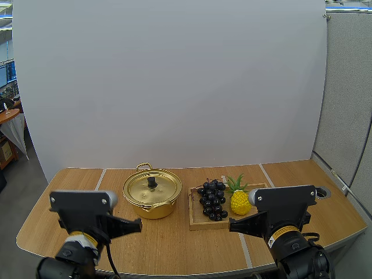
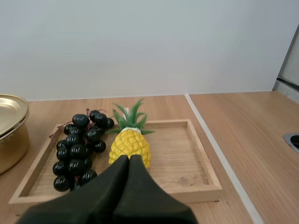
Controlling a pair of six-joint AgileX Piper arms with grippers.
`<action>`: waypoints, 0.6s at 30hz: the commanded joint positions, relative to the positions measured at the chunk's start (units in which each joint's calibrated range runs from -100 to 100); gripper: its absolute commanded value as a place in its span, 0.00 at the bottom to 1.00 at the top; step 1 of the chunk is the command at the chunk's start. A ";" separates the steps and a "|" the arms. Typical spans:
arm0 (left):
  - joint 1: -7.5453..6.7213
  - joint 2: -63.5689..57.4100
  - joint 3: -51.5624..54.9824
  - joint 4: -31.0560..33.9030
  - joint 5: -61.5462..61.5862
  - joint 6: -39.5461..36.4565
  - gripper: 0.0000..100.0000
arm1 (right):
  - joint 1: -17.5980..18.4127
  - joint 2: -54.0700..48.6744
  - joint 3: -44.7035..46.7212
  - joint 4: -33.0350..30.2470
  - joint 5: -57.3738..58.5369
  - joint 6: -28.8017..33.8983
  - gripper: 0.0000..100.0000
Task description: Open the pot, put the pineapple inside, and close it
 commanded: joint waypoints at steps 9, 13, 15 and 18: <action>0.15 -0.36 -24.43 0.06 -0.91 -0.15 0.00 | -0.27 -0.44 -23.33 0.07 16.91 -0.15 0.00; 0.15 -0.36 -29.02 0.06 3.67 3.32 0.00 | -0.27 -0.44 -30.80 0.07 27.51 -0.15 0.00; 0.15 -0.36 -31.58 0.06 8.91 4.11 0.00 | -0.27 -0.44 -34.08 0.07 32.89 -0.15 0.00; 0.15 -0.36 -34.66 -0.05 18.11 4.22 0.00 | -0.27 -0.44 -37.66 0.07 39.50 -0.15 0.00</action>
